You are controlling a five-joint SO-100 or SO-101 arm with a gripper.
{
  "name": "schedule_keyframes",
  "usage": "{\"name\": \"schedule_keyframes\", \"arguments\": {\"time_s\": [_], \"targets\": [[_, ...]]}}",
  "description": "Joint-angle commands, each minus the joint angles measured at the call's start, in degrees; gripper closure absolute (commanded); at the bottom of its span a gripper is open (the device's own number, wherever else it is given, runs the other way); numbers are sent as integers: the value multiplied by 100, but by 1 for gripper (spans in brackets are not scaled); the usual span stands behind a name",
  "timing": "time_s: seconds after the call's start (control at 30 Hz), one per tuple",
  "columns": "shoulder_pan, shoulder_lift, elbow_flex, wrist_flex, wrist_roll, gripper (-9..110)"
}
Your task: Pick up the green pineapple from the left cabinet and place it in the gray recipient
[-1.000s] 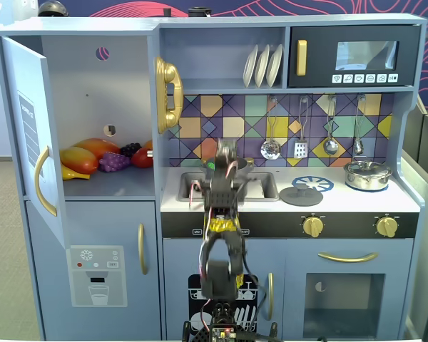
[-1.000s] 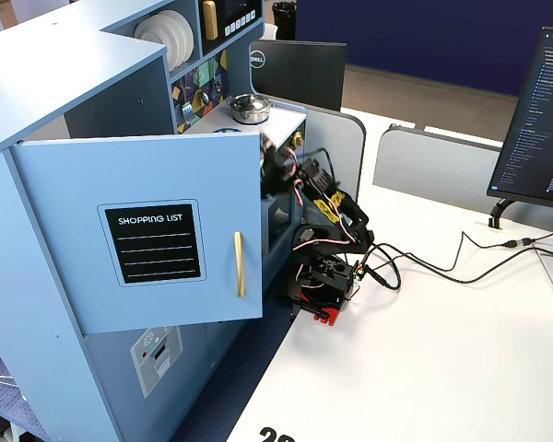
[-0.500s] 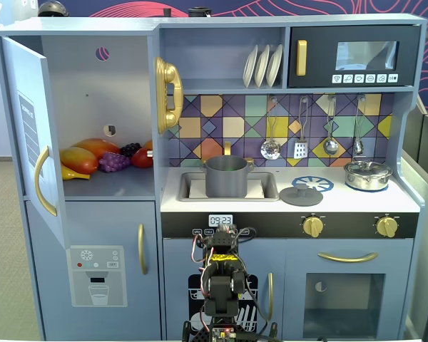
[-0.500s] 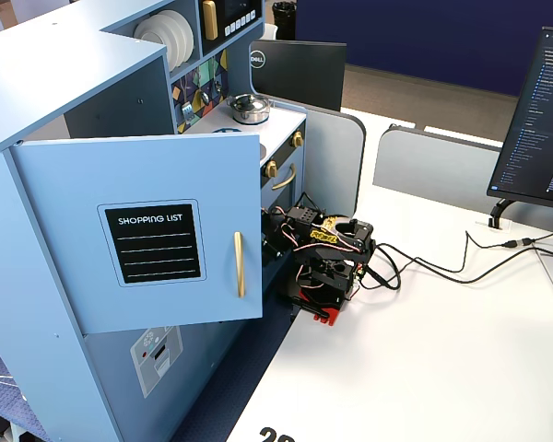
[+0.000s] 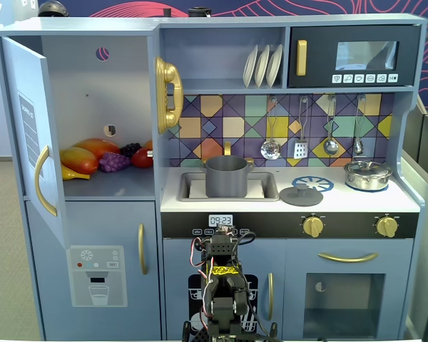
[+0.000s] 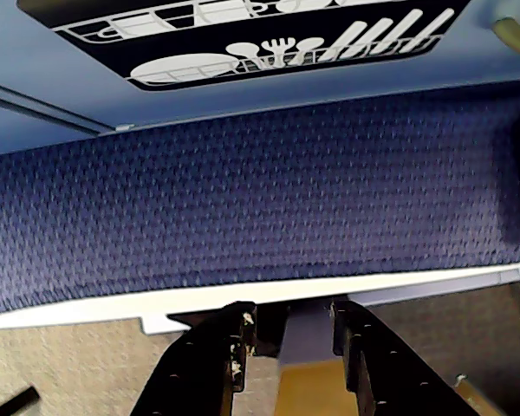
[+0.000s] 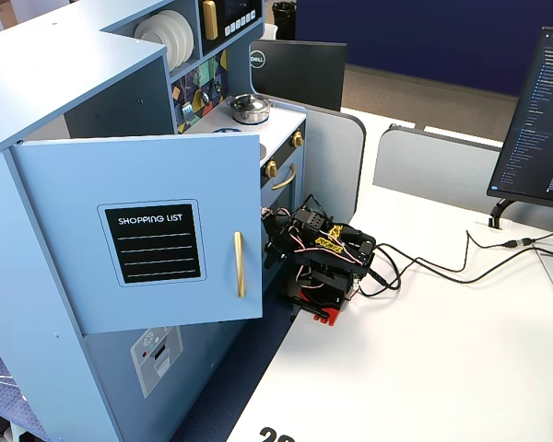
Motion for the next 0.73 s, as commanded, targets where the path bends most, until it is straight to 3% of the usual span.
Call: {"name": "schedule_keyframes", "arguments": {"time_s": [0.0,0.7], "targets": [[26,-18,-9,1046,-62,98],[26,-18,-9,1046,-62,96]]}}
